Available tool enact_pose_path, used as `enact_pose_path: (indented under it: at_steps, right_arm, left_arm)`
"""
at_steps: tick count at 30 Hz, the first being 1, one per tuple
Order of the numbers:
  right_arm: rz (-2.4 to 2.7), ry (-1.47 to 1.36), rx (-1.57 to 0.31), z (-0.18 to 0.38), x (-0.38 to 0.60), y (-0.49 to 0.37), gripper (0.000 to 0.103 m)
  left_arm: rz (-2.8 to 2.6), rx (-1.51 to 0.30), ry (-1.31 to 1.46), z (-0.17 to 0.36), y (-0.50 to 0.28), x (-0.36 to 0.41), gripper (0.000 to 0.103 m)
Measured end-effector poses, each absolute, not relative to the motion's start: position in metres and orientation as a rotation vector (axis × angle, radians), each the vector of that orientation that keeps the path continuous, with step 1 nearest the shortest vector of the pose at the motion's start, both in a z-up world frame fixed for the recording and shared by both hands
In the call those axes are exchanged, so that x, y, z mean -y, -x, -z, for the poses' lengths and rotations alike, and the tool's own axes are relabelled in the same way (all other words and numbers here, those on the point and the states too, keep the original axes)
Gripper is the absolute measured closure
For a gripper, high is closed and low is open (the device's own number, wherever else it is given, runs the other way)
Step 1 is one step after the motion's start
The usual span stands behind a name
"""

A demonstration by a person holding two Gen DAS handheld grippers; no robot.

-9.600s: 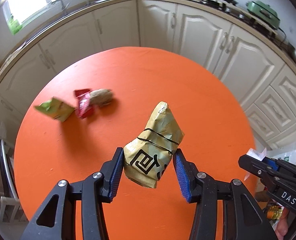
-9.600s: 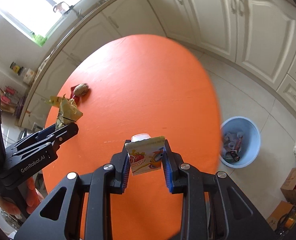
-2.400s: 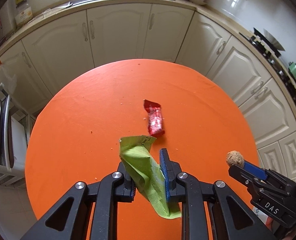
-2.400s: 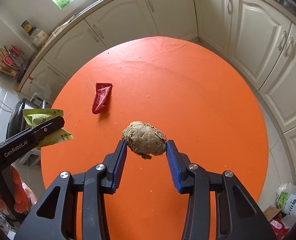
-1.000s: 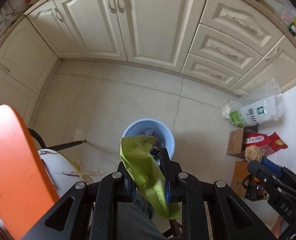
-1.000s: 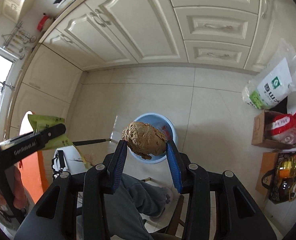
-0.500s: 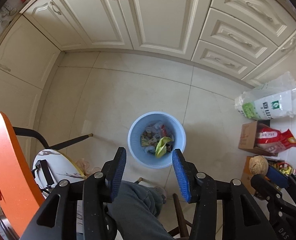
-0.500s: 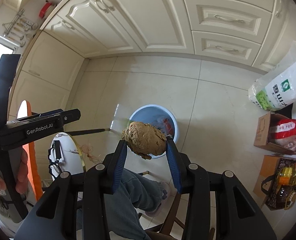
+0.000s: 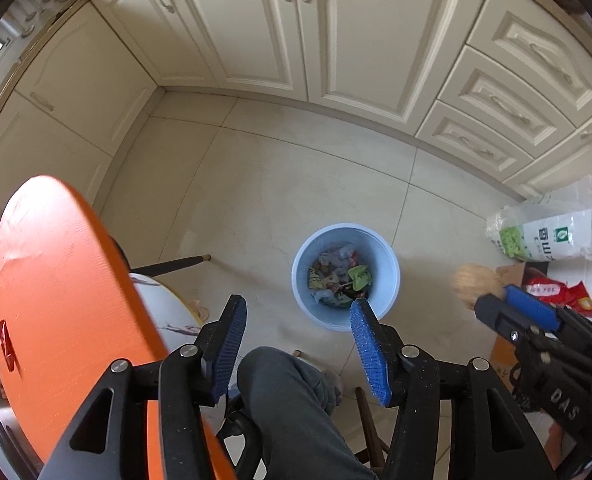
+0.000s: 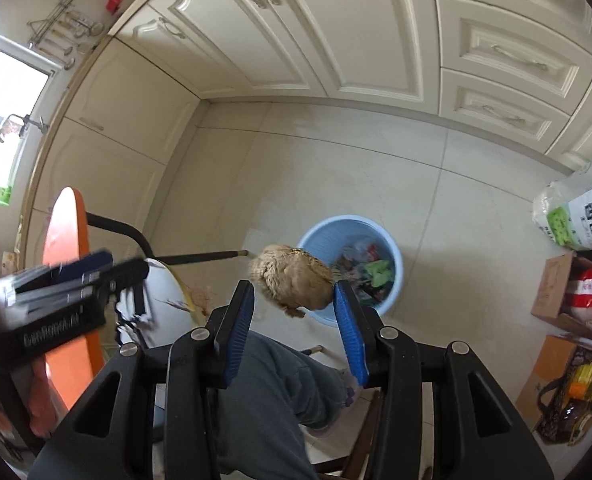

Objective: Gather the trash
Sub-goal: 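Move both open grippers back over the table toward the red wrapper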

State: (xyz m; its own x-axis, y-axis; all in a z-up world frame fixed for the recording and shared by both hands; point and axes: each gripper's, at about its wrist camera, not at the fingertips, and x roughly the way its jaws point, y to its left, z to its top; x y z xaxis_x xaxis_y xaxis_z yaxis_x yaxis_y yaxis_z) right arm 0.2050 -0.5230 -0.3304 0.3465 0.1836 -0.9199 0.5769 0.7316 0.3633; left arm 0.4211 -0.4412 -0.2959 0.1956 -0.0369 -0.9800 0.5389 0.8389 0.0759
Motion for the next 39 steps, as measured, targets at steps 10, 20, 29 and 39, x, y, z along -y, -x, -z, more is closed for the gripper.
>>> enact_pose_path:
  at_steps: [10,20,29,39]
  right_arm:
    - [0.262,-0.691,-1.216,0.312,0.493,-0.237,0.042]
    - [0.352,-0.714,-1.238,0.313,0.499,-0.204,0.042]
    - [0.393,-0.705,-1.217,0.294,0.496,-0.180,0.042]
    - [0.344,-0.632,-1.169,0.261,0.449,-0.177,0.042]
  left_arm:
    - [0.398,-1.311,-0.387,0.270,-0.422,0.394,0.051]
    - [0.465,-1.323,-0.384,0.262,-0.414,0.385,0.051]
    - [0.502,-1.308,-0.391,0.245,-0.398,0.374,0.051]
    - [0.475,-1.243,-0.337,0.209,-0.359,0.318,0.050]
